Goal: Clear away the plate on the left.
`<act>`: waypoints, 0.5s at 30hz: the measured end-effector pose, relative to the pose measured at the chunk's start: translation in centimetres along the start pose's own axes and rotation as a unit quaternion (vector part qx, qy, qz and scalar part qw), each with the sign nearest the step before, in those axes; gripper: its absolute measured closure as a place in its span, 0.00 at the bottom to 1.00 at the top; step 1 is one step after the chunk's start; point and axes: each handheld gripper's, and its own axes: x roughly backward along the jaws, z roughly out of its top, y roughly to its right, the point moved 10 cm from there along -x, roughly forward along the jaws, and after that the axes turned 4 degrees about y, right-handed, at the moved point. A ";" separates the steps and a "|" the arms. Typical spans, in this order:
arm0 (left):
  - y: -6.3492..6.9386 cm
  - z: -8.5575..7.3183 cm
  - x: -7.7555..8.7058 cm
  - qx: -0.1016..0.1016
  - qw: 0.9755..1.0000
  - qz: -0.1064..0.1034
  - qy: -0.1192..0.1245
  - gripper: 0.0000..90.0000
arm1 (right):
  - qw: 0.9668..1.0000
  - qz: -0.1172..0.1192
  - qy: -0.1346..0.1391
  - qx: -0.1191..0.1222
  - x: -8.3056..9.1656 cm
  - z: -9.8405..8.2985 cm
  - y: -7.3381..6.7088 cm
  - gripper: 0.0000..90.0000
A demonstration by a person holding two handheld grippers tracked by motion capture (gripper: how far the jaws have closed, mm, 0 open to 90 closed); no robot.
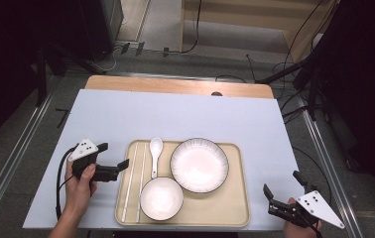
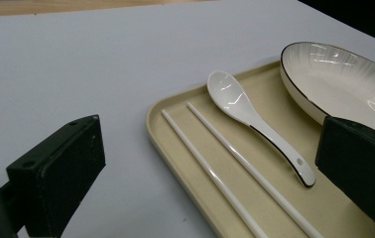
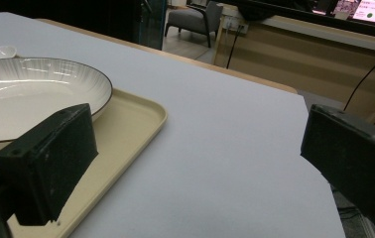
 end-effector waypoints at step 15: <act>-1.0 -1.3 2.5 0.002 1.000 0.014 0.008 0.00 | 1.000 0.000 -0.002 -0.002 -0.1 0.0 0.0 0.02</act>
